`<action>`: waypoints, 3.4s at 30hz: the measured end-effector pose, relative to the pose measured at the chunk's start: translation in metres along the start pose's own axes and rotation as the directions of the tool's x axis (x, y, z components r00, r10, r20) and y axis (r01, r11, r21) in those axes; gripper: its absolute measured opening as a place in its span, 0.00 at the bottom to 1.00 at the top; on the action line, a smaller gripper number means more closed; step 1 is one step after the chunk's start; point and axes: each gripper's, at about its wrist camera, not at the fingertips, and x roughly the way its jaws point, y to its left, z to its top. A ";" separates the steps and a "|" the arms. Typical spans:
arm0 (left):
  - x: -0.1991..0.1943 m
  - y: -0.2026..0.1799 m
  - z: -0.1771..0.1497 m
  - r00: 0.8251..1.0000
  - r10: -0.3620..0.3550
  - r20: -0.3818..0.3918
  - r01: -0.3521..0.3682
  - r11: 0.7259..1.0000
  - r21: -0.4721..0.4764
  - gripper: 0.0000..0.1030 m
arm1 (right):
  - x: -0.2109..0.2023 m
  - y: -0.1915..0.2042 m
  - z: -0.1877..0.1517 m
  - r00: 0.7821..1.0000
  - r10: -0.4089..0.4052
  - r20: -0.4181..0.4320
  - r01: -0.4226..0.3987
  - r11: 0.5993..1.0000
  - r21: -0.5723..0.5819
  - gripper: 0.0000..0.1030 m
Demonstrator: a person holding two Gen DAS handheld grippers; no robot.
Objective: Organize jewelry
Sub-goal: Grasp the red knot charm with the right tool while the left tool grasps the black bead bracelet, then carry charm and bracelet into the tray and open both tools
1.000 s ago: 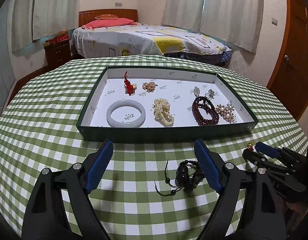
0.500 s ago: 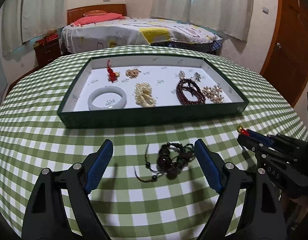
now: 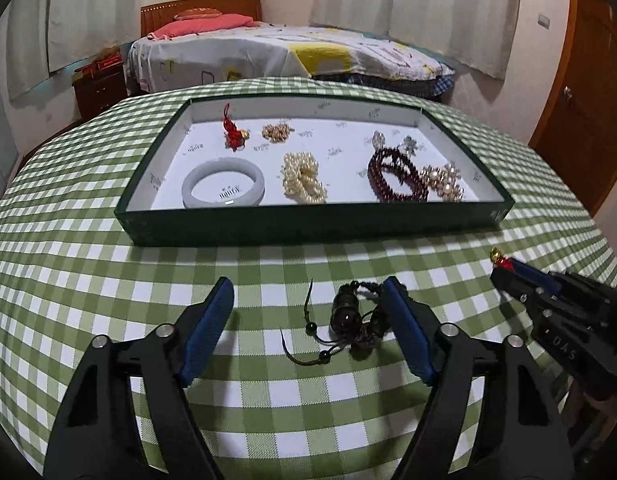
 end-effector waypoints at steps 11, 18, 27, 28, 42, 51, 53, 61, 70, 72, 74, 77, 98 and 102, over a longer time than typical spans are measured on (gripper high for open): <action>0.007 -0.002 -0.002 0.999 -0.010 -0.047 0.012 0.999 0.040 0.43 | 0.000 0.000 0.000 1.000 0.000 0.000 0.000 1.000 0.000 0.16; 0.007 -0.007 -0.005 0.999 -0.023 -0.040 0.026 0.996 0.080 0.17 | -0.001 0.000 0.000 1.000 0.000 0.001 0.000 1.000 0.000 0.16; 0.002 -0.005 -0.003 0.999 -0.029 -0.020 0.031 0.997 0.066 0.17 | -0.002 0.001 0.000 1.000 0.003 0.006 -0.003 1.000 -0.001 0.15; -0.001 -0.005 -0.002 0.999 -0.030 -0.013 0.031 0.997 0.065 0.16 | -0.003 0.002 0.000 1.000 0.004 0.008 -0.004 1.000 -0.003 0.15; -0.026 -0.001 0.015 0.996 -0.044 0.072 0.042 0.998 0.040 0.16 | -0.015 0.014 0.012 0.998 0.026 0.058 -0.024 0.999 -0.023 0.15; -0.041 0.003 0.032 0.991 -0.056 0.124 0.054 0.998 0.023 0.16 | -0.026 0.021 0.033 0.993 0.040 0.108 -0.036 0.999 -0.035 0.15; -0.043 0.002 0.039 0.989 -0.056 0.140 0.053 0.998 0.024 0.16 | -0.027 0.022 0.039 0.992 0.043 0.121 -0.038 0.998 -0.039 0.15; -0.043 0.002 0.069 0.979 -0.059 0.196 0.055 0.998 0.026 0.16 | -0.027 0.028 0.071 0.983 0.054 0.176 -0.042 0.997 -0.069 0.15; -0.030 0.002 0.112 0.966 -0.062 0.251 0.059 0.998 0.020 0.16 | -0.014 0.032 0.119 0.970 0.061 0.233 -0.041 0.995 -0.087 0.15; -0.025 0.002 0.119 0.964 -0.061 0.260 0.058 0.998 0.021 0.17 | -0.008 0.032 0.130 0.969 0.057 0.242 -0.036 0.995 -0.090 0.15; -0.019 0.000 0.128 0.962 -0.058 0.268 0.053 0.998 0.026 0.16 | -0.003 0.031 0.137 0.967 0.055 0.248 -0.034 0.995 -0.089 0.15; -0.006 -0.002 0.138 0.963 -0.057 0.265 0.051 0.998 0.030 0.17 | 0.011 0.028 0.149 0.968 0.048 0.247 -0.028 0.996 -0.086 0.15; 0.106 -0.005 0.149 0.998 -0.036 0.042 0.036 0.999 -0.007 0.16 | 0.100 0.005 0.156 0.998 0.020 0.062 -0.017 0.999 -0.052 0.15; 0.110 -0.008 0.151 0.999 -0.025 0.024 0.025 1.000 0.005 0.16 | 0.100 0.005 0.155 0.999 0.009 0.043 -0.007 0.998 -0.055 0.15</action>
